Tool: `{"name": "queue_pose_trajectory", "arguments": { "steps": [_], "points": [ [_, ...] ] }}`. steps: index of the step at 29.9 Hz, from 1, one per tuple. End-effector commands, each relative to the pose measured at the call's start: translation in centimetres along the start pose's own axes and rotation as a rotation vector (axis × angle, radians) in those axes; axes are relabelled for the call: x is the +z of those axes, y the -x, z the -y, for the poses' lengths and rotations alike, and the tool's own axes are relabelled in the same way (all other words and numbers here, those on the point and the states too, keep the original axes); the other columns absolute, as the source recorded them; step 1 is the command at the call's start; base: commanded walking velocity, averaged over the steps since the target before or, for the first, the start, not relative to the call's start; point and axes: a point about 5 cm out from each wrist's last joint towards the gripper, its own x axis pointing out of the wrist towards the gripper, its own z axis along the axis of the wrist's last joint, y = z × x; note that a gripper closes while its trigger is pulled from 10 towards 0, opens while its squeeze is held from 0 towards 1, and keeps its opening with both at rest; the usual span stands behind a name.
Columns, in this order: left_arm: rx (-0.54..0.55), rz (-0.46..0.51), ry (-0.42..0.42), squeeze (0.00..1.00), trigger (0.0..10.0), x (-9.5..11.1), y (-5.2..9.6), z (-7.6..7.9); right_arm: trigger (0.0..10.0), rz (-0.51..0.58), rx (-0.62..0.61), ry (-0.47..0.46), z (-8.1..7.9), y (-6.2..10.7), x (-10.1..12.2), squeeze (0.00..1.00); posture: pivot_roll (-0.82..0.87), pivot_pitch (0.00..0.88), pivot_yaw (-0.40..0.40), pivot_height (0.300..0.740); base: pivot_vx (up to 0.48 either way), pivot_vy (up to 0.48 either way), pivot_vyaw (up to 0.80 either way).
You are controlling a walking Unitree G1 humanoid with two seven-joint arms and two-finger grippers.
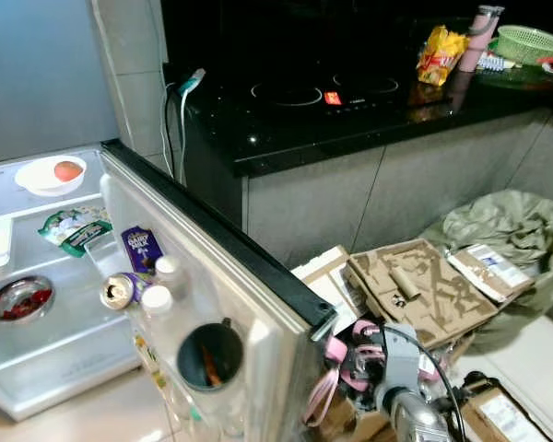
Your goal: Restocking fridge
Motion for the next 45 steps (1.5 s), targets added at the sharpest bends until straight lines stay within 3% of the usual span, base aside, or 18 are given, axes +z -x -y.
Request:
{"name": "queue_pose_trajectory", "arguments": {
  "steps": [1, 6, 8, 17, 30, 45],
  "points": [
    [-0.024, -0.089, -0.005, 0.0, 10.0, -2.0, 0.2, 0.7, 10.0, -0.018, 0.052, -0.022, -0.8, -0.1, -0.6, 0.0, -0.08, 0.0, -0.03, 0.74, 0.0, 0.0, 0.0],
    [-0.022, -0.097, -0.011, 0.0, 10.0, -2.1, 0.2, 0.6, 10.0, -0.069, 0.105, 0.027, -1.6, 0.0, -1.5, 0.0, -0.09, 0.0, -0.031, 0.74, 0.0, 0.0, 0.0],
    [-0.029, -0.101, -0.028, 0.0, 10.0, -2.0, 0.2, 0.7, 10.0, -0.123, 0.113, 0.051, -1.9, 0.3, -2.9, 0.0, -0.08, 0.0, -0.035, 0.74, 0.0, 0.0, 0.0],
    [-0.028, -0.102, -0.059, 0.0, 10.0, -1.6, 0.0, 0.8, 10.0, -0.228, 0.107, 0.034, -2.1, 1.6, -6.1, 0.0, -0.08, 0.0, -0.034, 0.74, -0.282, 0.0, 0.0],
    [-0.028, -0.109, -0.057, 0.0, 10.0, -1.8, 0.0, 1.0, 10.0, -0.253, 0.08, 0.029, -1.5, 2.1, -6.7, 0.0, -0.08, 0.0, -0.034, 0.74, -0.348, 0.0, 0.0],
    [-0.005, -0.092, -0.071, 0.0, 10.0, -1.2, -0.1, 0.7, 10.0, -0.305, 0.083, 0.037, -1.6, 2.8, -8.2, 0.0, -0.1, 0.0, -0.027, 0.74, 0.0, 0.0, 0.0]
  ]
}}
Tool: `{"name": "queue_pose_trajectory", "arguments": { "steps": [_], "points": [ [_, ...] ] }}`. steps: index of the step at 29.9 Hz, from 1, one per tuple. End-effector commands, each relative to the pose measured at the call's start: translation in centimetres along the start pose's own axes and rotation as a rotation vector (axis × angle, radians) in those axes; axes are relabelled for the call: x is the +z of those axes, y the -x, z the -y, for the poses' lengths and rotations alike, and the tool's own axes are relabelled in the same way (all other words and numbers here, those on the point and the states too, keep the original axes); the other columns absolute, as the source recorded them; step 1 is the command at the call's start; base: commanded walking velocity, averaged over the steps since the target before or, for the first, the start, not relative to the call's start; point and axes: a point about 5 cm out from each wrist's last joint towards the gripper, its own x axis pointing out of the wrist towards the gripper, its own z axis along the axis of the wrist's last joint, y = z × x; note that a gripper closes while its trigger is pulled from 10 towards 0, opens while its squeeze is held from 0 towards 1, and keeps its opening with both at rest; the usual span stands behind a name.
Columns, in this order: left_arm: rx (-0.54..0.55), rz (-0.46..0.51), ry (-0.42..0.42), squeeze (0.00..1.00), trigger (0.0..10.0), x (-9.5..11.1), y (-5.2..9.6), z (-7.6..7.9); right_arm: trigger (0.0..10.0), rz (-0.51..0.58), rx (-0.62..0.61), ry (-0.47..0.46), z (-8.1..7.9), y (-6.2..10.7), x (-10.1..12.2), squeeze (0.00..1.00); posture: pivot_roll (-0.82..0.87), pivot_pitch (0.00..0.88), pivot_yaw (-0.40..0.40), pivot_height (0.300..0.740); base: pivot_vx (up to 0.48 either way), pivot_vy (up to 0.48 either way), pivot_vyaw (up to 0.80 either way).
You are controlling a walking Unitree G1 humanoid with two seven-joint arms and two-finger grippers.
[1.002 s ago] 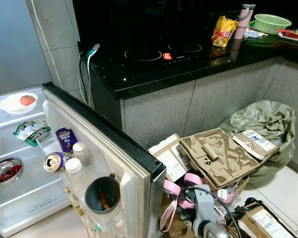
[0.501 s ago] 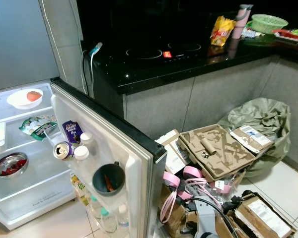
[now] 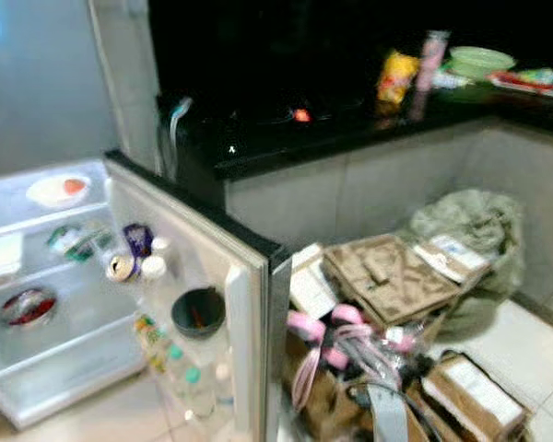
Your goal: Restocking fridge
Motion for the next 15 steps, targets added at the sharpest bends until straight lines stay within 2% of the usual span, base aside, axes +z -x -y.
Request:
{"name": "queue_pose_trajectory", "arguments": {
  "steps": [1, 6, 9, 10, 12, 13, 15],
  "points": [
    [-0.029, -0.085, -0.007, 0.0, 10.0, -1.8, 0.1, 0.7, 10.0, -0.005, 0.001, 0.001, -0.1, 0.0, -0.1, 0.0, -0.1, 0.0, -0.027, 0.74, 0.0, 0.0, 0.0],
    [-0.013, -0.088, -0.019, 0.0, 10.0, -1.7, 0.2, 0.3, 10.0, 0.075, 0.018, -0.031, -0.5, -0.5, 1.7, 0.0, -0.1, 0.0, -0.007, 0.74, 0.0, 0.0, 0.0],
    [0.0, -0.072, 0.005, 0.0, 10.0, -1.6, 0.2, 0.1, 10.0, 0.207, 0.017, -0.075, -0.4, -0.8, 5.1, 0.0, -0.11, 0.0, -0.004, 0.74, 0.0, 0.0, 0.0],
    [0.0, -0.072, 0.005, 0.0, 10.0, -1.6, 0.2, 0.1, 10.0, 0.207, 0.017, -0.075, -0.4, -0.8, 5.1, 0.0, -0.11, 0.0, -0.004, 0.74, 0.0, 0.0, 0.0],
    [0.004, -0.069, 0.024, 0.0, 10.0, -1.6, 0.2, 0.2, 10.0, 0.333, 0.014, -0.111, 0.1, -0.7, 8.7, 0.0, -0.1, 0.0, -0.024, 0.74, 0.0, 0.0, 0.0],
    [0.004, -0.069, 0.024, 0.0, 10.0, -1.6, 0.2, 0.2, 10.0, 0.333, 0.014, -0.111, 0.1, -0.7, 8.7, 0.0, -0.1, 0.0, -0.024, 0.74, 0.0, 0.0, 0.0],
    [0.001, -0.07, 0.034, 0.0, 10.0, -1.6, 0.2, 0.4, 10.0, 0.465, 0.034, -0.138, 0.3, -0.4, 12.5, 0.0, -0.1, 0.0, -0.031, 0.74, 0.0, 0.0, 0.0]
  ]
}}
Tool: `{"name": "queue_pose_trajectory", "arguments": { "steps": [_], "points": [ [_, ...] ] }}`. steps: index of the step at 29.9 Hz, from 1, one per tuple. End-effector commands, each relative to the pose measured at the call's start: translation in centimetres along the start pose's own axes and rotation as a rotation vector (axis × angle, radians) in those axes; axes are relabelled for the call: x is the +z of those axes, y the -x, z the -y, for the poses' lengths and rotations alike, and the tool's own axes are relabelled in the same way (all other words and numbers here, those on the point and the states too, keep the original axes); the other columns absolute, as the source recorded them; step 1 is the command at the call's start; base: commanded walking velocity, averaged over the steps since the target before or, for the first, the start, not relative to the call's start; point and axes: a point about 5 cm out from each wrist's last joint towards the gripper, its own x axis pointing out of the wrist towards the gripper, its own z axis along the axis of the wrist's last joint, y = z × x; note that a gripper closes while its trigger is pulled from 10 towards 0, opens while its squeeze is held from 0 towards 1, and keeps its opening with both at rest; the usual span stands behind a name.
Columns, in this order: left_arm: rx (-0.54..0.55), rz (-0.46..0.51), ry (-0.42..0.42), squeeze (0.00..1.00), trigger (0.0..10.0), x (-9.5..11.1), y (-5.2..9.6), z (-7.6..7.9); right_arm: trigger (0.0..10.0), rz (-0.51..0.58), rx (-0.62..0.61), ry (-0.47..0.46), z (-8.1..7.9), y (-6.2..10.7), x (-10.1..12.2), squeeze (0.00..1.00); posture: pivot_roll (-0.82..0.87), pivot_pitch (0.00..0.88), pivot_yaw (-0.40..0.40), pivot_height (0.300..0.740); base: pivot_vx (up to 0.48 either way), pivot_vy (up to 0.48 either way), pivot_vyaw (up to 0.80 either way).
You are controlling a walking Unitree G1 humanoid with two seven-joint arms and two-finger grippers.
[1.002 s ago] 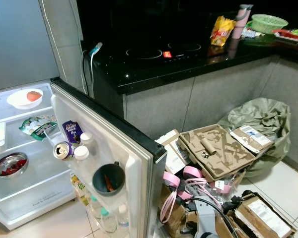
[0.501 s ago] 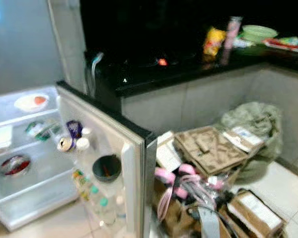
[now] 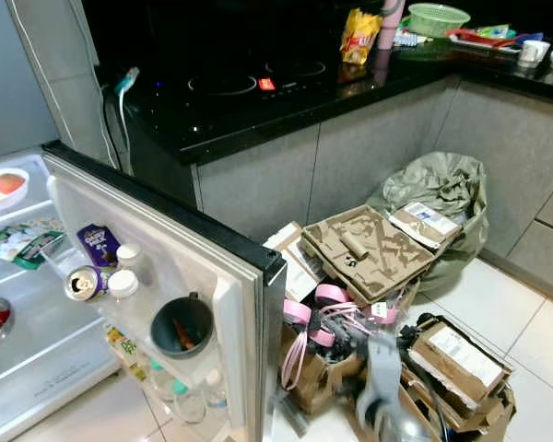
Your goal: Restocking fridge
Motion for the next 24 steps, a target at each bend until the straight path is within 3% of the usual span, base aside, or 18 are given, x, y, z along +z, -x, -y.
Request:
{"name": "queue_pose_trajectory", "arguments": {
  "steps": [1, 5, 8, 9, 10, 12, 13, 14, 15, 16, 18, 20, 23, 24],
  "points": [
    [-0.001, -0.057, 0.025, 0.0, 10.0, -1.5, 0.1, 0.4, 10.0, 0.112, 0.015, -0.038, 0.2, -0.4, 2.5, 0.0, -0.1, 0.0, -0.031, 0.74, 0.0, 0.0, 0.0],
    [-0.008, -0.068, 0.016, 0.0, 10.0, -1.8, 0.1, 0.7, 10.0, 0.185, 0.097, -0.024, -1.0, -1.3, 5.1, 0.0, -0.1, 0.0, -0.036, 0.74, 0.0, 0.0, 0.0],
    [-0.01, -0.071, 0.011, 0.0, 10.0, -1.8, 0.1, 0.7, 10.0, 0.202, 0.175, -0.011, -2.1, -1.6, 5.8, 0.0, -0.1, 0.0, -0.036, 0.74, 0.0, 0.0, 0.0],
    [-0.011, -0.073, 0.008, 0.0, 10.0, -1.9, 0.1, 0.8, 10.0, 0.205, 0.288, 0.016, -3.6, -2.0, 6.3, 0.0, -0.1, 0.0, -0.04, 0.74, 0.0, 0.0, 0.0],
    [-0.011, -0.073, 0.008, 0.0, 10.0, -1.9, 0.1, 0.8, 10.0, 0.205, 0.288, 0.016, -3.6, -2.0, 6.3, 0.0, -0.1, 0.0, -0.04, 0.74, 0.0, 0.0, 0.0],
    [-0.013, -0.076, 0.008, 0.0, 10.0, -1.9, 0.1, 0.9, 10.0, 0.168, 0.535, 0.098, -6.4, -2.2, 6.4, 0.0, -0.1, 0.0, -0.042, 0.74, 0.0, 0.0, 0.0],
    [-0.013, -0.076, 0.008, 0.0, 10.0, -1.9, 0.1, 0.9, 10.0, 0.168, 0.535, 0.098, -6.4, -2.2, 6.4, 0.0, -0.1, 0.0, -0.042, 0.74, 0.0, 0.0, 0.0],
    [-0.013, -0.078, 0.009, 0.0, 10.0, -2.0, 0.1, 0.9, 10.0, 0.134, 0.656, 0.149, -7.7, -2.0, 6.0, 0.0, -0.1, 0.0, -0.042, 0.74, 0.0, 0.0, 0.0],
    [-0.013, -0.078, 0.009, 0.0, 10.0, -2.0, 0.1, 0.9, 10.0, 0.134, 0.656, 0.149, -7.7, -2.0, 6.0, 0.0, -0.1, 0.0, -0.042, 0.74, 0.0, 0.0, 0.0],
    [-0.013, -0.084, 0.01, 0.0, 10.0, -2.1, 0.1, 0.9, 10.0, 0.064, 0.867, 0.22, -9.6, -1.4, 5.1, 0.0, -0.09, 0.0, -0.041, 0.74, 0.0, 0.0, 0.0],
    [-0.013, -0.086, 0.009, 0.0, 10.0, -2.1, 0.1, 0.9, 10.0, 0.044, 0.93, 0.238, -10.1, -1.2, 4.8, 0.0, -0.09, 0.0, -0.041, 0.74, 0.0, 0.0, 0.0],
    [-0.012, -0.095, 0.007, 0.0, 10.0, -2.3, 0.2, 0.8, 10.0, -0.013, 1.101, 0.276, -11.5, -0.2, 4.2, 0.0, -0.09, 0.0, -0.037, 0.74, 0.0, 0.0, 0.0],
    [-0.012, -0.095, 0.007, 0.0, 10.0, -2.3, 0.2, 0.8, 10.0, -0.013, 1.101, 0.276, -11.5, -0.2, 4.2, 0.0, -0.09, 0.0, -0.037, 0.74, 0.0, 0.0, 0.0],
    [-0.012, -0.101, 0.006, 0.0, 10.0, -2.5, 0.2, 0.8, 10.0, -0.042, 1.186, 0.292, -12.1, 0.5, 3.8, 0.0, -0.09, 0.0, -0.037, 0.74, 0.0, 0.0, 0.0]
  ]
}}
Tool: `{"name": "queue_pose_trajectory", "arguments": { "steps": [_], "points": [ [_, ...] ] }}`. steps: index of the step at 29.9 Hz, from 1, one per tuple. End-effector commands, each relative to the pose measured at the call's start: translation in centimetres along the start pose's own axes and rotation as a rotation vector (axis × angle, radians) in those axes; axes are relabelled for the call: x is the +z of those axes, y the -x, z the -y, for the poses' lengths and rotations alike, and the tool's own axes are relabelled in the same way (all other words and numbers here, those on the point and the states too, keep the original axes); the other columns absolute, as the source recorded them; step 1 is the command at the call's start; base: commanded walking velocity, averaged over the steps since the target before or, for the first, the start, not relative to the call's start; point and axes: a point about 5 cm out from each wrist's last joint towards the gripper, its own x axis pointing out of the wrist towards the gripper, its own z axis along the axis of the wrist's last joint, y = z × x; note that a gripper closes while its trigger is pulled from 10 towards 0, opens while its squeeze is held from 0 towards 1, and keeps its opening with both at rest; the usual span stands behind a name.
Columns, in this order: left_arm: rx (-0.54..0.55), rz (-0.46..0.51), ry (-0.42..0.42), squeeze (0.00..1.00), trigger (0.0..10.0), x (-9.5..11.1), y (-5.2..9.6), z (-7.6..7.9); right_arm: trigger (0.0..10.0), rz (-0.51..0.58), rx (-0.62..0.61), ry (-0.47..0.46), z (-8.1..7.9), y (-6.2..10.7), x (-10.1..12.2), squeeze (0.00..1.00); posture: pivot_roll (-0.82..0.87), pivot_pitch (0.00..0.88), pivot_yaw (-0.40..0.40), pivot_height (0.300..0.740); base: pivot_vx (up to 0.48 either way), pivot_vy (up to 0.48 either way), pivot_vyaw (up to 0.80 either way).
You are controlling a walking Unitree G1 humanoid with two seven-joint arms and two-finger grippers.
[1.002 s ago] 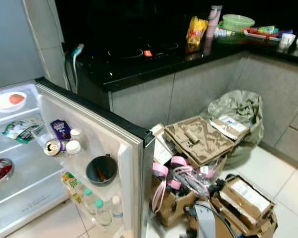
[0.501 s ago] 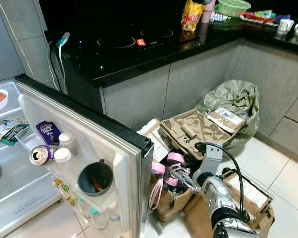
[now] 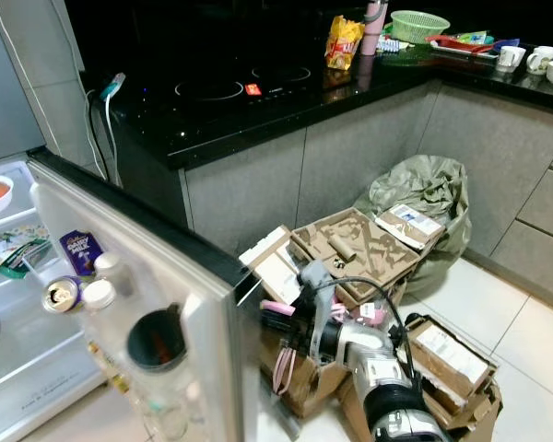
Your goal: Restocking fridge
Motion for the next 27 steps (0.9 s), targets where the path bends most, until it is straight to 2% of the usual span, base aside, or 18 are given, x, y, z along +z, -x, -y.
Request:
{"name": "queue_pose_trajectory", "arguments": {
  "steps": [1, 2, 3, 4, 6, 8, 9, 11, 12, 13, 14, 17, 20, 24, 25, 26, 27],
  "points": [
    [-0.018, -0.087, 0.006, 0.0, 10.0, -2.2, 0.2, 0.7, 10.0, -0.02, 0.205, -0.003, -2.2, -0.9, 0.2, 0.0, -0.1, 0.0, -0.034, 0.74, 0.0, 0.0, 0.0],
    [-0.018, -0.09, 0.007, 0.0, 10.0, -2.3, 0.2, 0.7, 10.0, -0.02, 0.279, -0.012, -3.2, -1.1, 0.3, 0.0, -0.1, 0.0, -0.034, 0.74, 0.0, 0.0, 0.0],
    [-0.018, -0.09, 0.007, 0.0, 10.0, -2.3, 0.2, 0.7, 10.0, -0.02, 0.279, -0.012, -3.2, -1.1, 0.3, 0.0, -0.1, 0.0, -0.034, 0.74, 0.0, 0.0, 0.0],
    [-0.018, -0.092, 0.01, 0.0, 10.0, -2.4, 0.2, 0.7, 10.0, 0.015, 0.348, -0.035, -4.1, -1.2, 0.7, 0.0, -0.1, 0.0, -0.034, 0.74, 0.0, 0.0, 0.0],
    [-0.019, -0.093, 0.013, 0.0, 10.0, -2.4, 0.2, 0.8, 10.0, 0.045, 0.358, -0.042, -4.3, -1.2, 0.9, 0.0, -0.1, 0.0, -0.034, 0.74, 0.0, 0.0, 0.0],
    [-0.02, -0.094, 0.022, 0.0, 10.0, -2.5, 0.3, 0.8, 10.0, 0.07, 0.225, -0.022, -2.8, -1.2, 0.7, 0.0, -0.1, 0.0, -0.034, 0.74, 0.0, 0.0, 0.0],
    [-0.02, -0.094, 0.022, 0.0, 10.0, -2.5, 0.3, 0.8, 10.0, 0.07, 0.225, -0.022, -2.8, -1.2, 0.7, 0.0, -0.1, 0.0, -0.034, 0.74, 0.0, 0.0, 0.0],
    [-0.021, -0.097, 0.027, 0.0, 10.0, -2.6, 0.3, 0.8, 10.0, 0.067, -0.111, -0.029, 0.3, -0.3, -0.3, 0.0, -0.1, 0.0, -0.034, 0.74, 0.0, 0.0, 0.0],
    [-0.021, -0.097, 0.027, 0.0, 10.0, -2.6, 0.3, 0.8, 10.0, 0.067, -0.111, -0.029, 0.3, -0.3, -0.3, 0.0, -0.1, 0.0, -0.034, 0.74, 0.0, 0.0, 0.0],
    [-0.022, -0.099, 0.029, 0.0, 10.0, -2.7, 0.3, 0.9, 10.0, -0.009, -0.273, -0.038, 1.3, 1.0, -1.9, 0.0, -0.1, 0.0, -0.034, 0.74, 0.0, 0.0, 0.0],
    [-0.022, -0.099, 0.029, 0.0, 10.0, -2.7, 0.3, 0.9, 10.0, -0.009, -0.273, -0.038, 1.3, 1.0, -1.9, 0.0, -0.1, 0.0, -0.034, 0.74, 0.0, 0.0, 0.0],
    [-0.022, -0.104, 0.034, 0.0, 10.0, -2.8, 0.3, 0.9, 10.0, -0.175, -0.352, -0.079, 0.7, 2.8, -5.2, 0.0, -0.1, 0.0, -0.034, 0.74, 0.0, 0.0, 0.77],
    [-0.022, -0.105, 0.034, 0.0, 10.0, -2.8, 0.3, 0.9, 10.0, -0.197, -0.364, -0.096, 0.5, 3.1, -5.8, 0.0, -0.1, 0.0, -0.034, 0.74, 0.0, 0.0, 0.77],
    [-0.023, -0.11, 0.038, 0.0, 10.0, -2.9, 0.3, 0.9, 10.0, -0.297, -0.42, -0.182, -0.3, 4.9, -9.0, 0.0, -0.09, 0.0, -0.03, 0.74, 0.0, 0.0, 0.77],
    [-0.023, -0.11, 0.038, 0.0, 10.0, -2.9, 0.3, 0.9, 10.0, -0.297, -0.42, -0.182, -0.3, 4.9, -9.0, 0.0, -0.09, 0.0, -0.03, 0.74, 0.0, 0.0, 0.77],
    [-0.023, -0.113, 0.036, 0.0, 10.0, -2.9, 0.3, 0.9, 10.0, -0.34, -0.458, -0.212, -0.7, 5.8, -10.5, 0.0, -0.1, 0.0, -0.028, 0.74, 0.0, 0.0, 0.77],
    [-0.022, -0.113, 0.035, 0.0, 10.0, -2.9, 0.3, 0.9, 10.0, -0.354, -0.469, -0.221, -0.9, 6.1, -10.9, 0.0, -0.1, 0.0, -0.028, 0.74, 0.0, 0.0, 0.77]
  ]
}}
